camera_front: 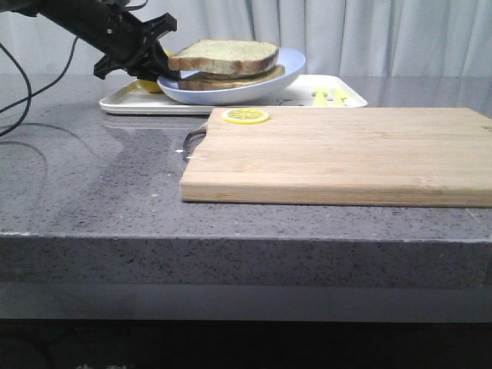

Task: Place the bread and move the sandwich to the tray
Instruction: 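Carry the plate onto the white tray and lower it, then open the left gripper and withdraw it from the plate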

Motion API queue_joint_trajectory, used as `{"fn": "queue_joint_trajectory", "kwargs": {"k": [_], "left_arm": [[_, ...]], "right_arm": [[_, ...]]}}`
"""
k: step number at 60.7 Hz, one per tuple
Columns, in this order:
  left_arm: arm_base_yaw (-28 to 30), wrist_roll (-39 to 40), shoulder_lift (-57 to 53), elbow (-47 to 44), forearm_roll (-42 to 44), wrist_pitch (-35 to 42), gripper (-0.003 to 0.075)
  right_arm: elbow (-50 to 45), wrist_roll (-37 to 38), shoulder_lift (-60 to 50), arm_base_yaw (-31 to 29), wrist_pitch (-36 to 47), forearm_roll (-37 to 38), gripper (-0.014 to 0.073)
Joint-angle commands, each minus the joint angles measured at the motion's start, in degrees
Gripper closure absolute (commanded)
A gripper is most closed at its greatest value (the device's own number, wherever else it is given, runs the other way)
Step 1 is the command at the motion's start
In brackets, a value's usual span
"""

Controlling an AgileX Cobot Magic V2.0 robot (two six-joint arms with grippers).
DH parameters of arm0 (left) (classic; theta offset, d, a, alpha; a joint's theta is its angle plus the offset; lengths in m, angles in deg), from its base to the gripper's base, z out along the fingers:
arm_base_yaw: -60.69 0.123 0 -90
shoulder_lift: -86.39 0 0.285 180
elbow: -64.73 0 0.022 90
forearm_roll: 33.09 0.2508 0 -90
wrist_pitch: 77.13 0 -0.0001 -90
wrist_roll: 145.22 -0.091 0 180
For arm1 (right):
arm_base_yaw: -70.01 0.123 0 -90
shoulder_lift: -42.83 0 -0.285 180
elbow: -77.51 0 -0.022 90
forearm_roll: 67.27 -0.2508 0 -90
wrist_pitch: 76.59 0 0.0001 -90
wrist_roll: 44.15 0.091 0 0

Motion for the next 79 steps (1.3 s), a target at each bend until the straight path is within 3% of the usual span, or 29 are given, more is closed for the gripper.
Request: {"fn": "queue_joint_trajectory", "kwargs": {"k": [1, 12, 23, 32, 46, 68, 79], "left_arm": [[-0.5, -0.8, -4.3, 2.0, -2.5, 3.9, 0.057], [-0.5, -0.8, -4.3, 2.2, -2.4, 4.5, 0.0456], [0.5, -0.8, -4.4, 6.7, -3.8, 2.5, 0.045], [1.7, -0.6, -4.4, 11.3, -3.8, -1.1, 0.0512], [2.3, -0.1, -4.9, 17.5, -8.5, -7.3, 0.074], [2.3, -0.1, -9.8, 17.5, -17.0, -16.6, 0.0738], [2.3, 6.5, -11.8, 17.5, -18.5, -16.6, 0.0738]], "right_arm": [[1.4, 0.0, 0.1, -0.1, 4.8, -0.6, 0.0703], [1.4, 0.0, 0.1, -0.1, 4.8, -0.6, 0.0703], [1.4, 0.0, 0.1, -0.1, 4.8, -0.6, 0.0703], [1.4, 0.0, 0.1, -0.1, 4.8, -0.6, 0.0703], [1.4, 0.0, 0.1, -0.1, 4.7, -0.6, 0.0703], [1.4, 0.0, 0.1, -0.1, 4.7, -0.6, 0.0703], [1.4, 0.0, 0.1, -0.1, 4.7, -0.6, 0.0703]]}}
